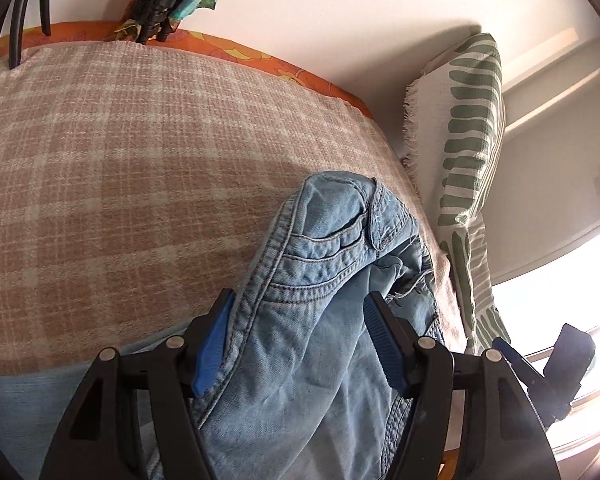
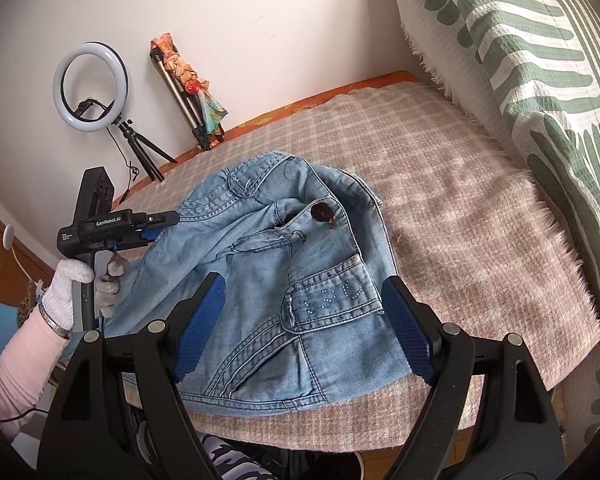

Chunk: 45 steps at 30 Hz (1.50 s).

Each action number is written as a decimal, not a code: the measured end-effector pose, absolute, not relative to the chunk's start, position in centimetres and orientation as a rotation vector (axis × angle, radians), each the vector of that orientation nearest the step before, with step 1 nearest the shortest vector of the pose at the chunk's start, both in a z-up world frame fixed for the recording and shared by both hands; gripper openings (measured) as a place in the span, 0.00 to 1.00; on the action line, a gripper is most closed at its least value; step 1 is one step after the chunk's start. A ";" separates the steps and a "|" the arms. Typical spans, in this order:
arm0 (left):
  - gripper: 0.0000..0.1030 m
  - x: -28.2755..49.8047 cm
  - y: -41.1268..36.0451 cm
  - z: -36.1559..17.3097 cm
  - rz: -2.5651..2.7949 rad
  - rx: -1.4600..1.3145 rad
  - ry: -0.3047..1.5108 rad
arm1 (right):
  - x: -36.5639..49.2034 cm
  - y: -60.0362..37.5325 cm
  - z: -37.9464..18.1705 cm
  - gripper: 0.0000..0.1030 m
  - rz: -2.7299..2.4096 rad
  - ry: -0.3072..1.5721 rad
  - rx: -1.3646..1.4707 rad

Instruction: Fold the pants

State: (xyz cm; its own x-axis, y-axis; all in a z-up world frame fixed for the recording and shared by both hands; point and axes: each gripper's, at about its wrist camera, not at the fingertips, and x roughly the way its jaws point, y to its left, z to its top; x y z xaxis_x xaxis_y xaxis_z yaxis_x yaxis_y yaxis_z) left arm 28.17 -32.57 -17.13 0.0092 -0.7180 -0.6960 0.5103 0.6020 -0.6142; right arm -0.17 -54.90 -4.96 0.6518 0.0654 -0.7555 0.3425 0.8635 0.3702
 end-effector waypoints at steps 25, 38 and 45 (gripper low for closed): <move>0.30 22.2 -34.3 -14.2 -1.180 0.025 1.021 | 29.0 -46.3 -9.2 0.81 -0.044 1.288 0.394; 0.31 19.2 -33.5 -15.1 -1.192 0.127 1.016 | 26.7 -45.4 -11.6 0.23 -0.150 1.340 0.181; 0.38 16.9 -30.8 -15.0 -1.117 0.321 0.965 | 19.6 -48.9 -7.8 0.18 -0.165 1.101 0.436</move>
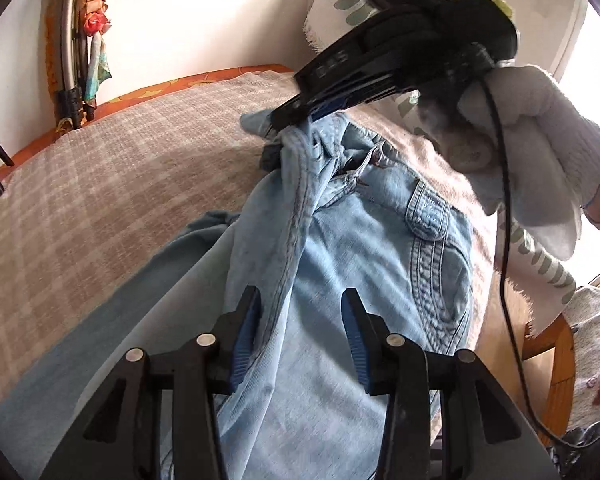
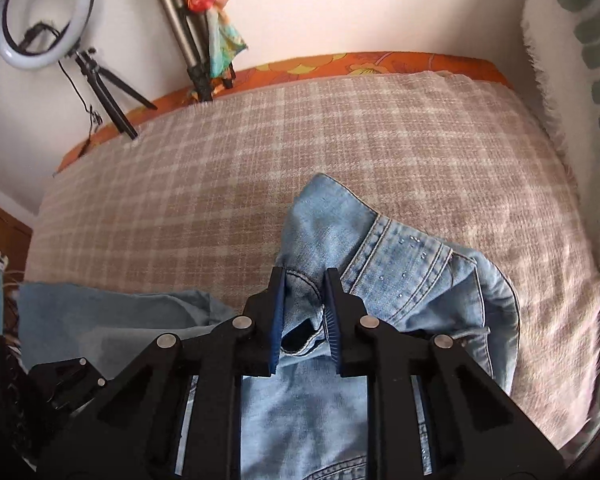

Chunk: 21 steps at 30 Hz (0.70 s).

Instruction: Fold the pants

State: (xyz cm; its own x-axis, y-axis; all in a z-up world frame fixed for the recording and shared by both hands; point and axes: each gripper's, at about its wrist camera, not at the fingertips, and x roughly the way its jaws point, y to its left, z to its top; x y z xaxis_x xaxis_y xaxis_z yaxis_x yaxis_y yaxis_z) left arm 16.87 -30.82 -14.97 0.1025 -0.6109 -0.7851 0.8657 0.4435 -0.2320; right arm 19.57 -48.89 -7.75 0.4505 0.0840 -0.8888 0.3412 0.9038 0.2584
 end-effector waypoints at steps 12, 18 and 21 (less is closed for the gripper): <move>0.26 16.1 -26.3 -17.3 -1.084 0.289 1.019 | 2.2 -52.3 -9.1 0.13 -0.205 0.818 0.848; 0.26 14.1 -26.5 -17.2 -1.086 0.364 0.995 | -0.6 -53.5 -13.4 0.19 -0.186 0.867 0.948; 0.26 13.2 -26.6 -17.1 -1.088 0.411 0.974 | -1.4 -54.3 -13.7 0.40 -0.199 0.826 0.990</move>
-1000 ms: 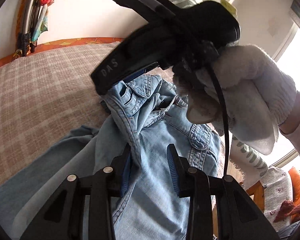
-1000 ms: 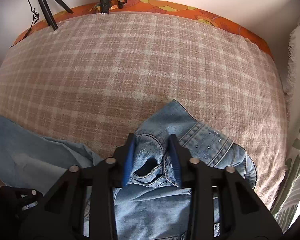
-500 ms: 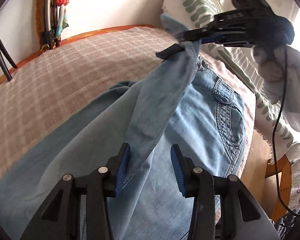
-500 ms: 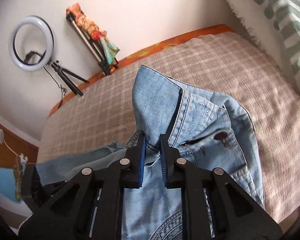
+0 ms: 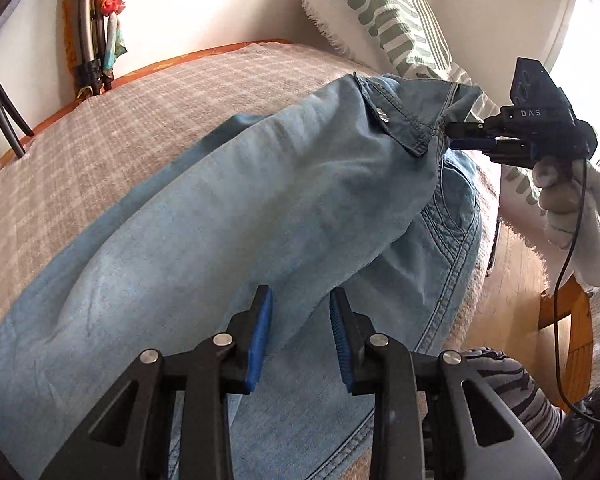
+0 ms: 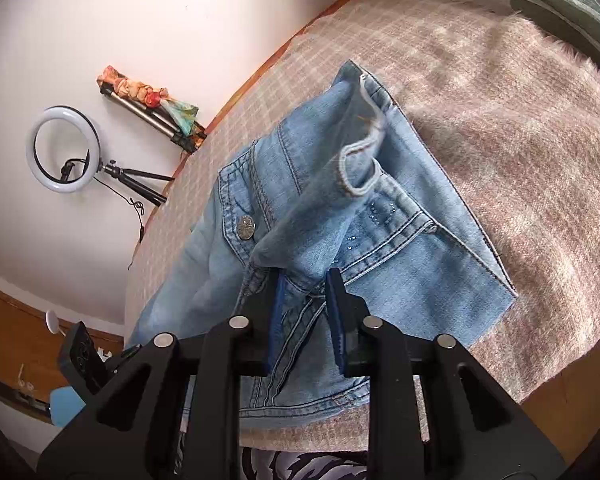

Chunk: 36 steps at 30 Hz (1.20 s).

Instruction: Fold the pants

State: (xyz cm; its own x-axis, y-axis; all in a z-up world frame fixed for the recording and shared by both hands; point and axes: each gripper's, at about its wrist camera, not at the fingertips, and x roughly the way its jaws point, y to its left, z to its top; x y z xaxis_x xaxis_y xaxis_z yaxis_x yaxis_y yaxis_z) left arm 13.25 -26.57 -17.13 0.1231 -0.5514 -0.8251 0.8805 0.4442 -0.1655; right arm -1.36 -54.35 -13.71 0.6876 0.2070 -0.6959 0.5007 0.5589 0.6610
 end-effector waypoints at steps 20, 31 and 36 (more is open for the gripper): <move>0.11 11.1 -26.0 -17.5 -1.059 0.591 0.894 | 1.8 -55.5 -7.9 0.06 -0.238 0.870 0.866; 0.01 9.0 -25.1 -13.8 -1.132 0.513 0.859 | -1.9 -55.0 -4.7 0.05 -0.228 0.813 0.839; 0.01 6.8 -24.5 -13.0 -1.187 0.548 0.864 | -5.1 -54.9 -7.2 0.05 -0.254 0.826 0.874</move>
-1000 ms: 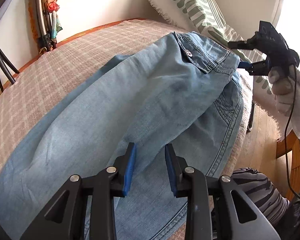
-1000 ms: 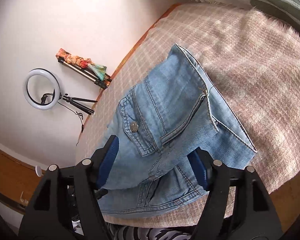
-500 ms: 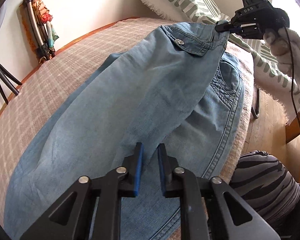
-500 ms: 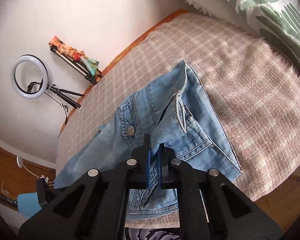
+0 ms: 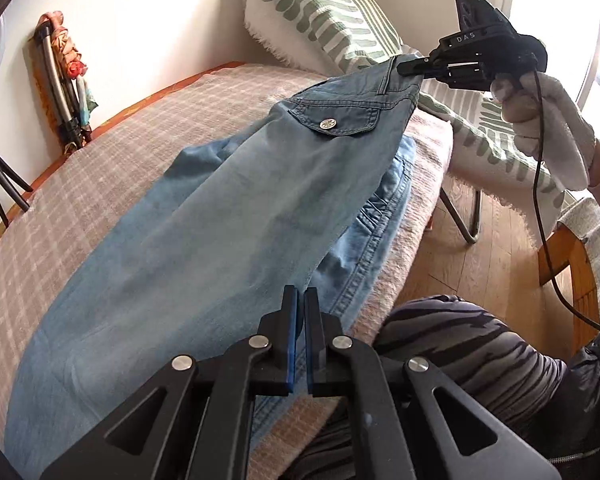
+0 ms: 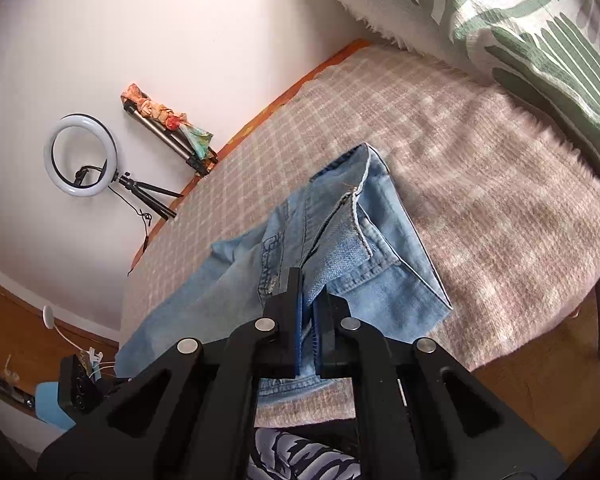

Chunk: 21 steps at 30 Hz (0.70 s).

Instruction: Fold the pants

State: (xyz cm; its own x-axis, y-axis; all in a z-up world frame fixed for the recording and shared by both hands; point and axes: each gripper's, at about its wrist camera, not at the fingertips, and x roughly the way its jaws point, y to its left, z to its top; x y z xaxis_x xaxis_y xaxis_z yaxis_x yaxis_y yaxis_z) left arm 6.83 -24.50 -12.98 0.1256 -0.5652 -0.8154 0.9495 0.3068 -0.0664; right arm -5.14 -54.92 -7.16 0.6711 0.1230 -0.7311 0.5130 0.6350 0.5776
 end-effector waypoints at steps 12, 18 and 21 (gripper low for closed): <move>0.04 6.3 -24.8 -15.0 -1.177 0.547 0.952 | -6.5 -55.3 -13.9 0.05 -0.336 0.966 0.883; 0.04 6.7 -22.2 -14.2 -1.082 0.536 0.950 | -6.3 -55.4 -13.8 0.05 -0.340 0.984 0.865; 0.04 7.1 -20.0 -14.4 -0.989 0.595 0.933 | -6.1 -55.0 -13.5 0.07 -0.338 0.997 0.843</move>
State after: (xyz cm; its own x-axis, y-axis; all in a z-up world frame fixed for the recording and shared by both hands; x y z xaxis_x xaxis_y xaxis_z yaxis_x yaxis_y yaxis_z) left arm 7.11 -20.02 -14.42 0.2331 -0.4340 -0.8702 0.8942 0.4474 0.0164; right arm -6.07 -55.03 -13.54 0.5252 0.1153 -0.8432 0.6047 0.6466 0.4650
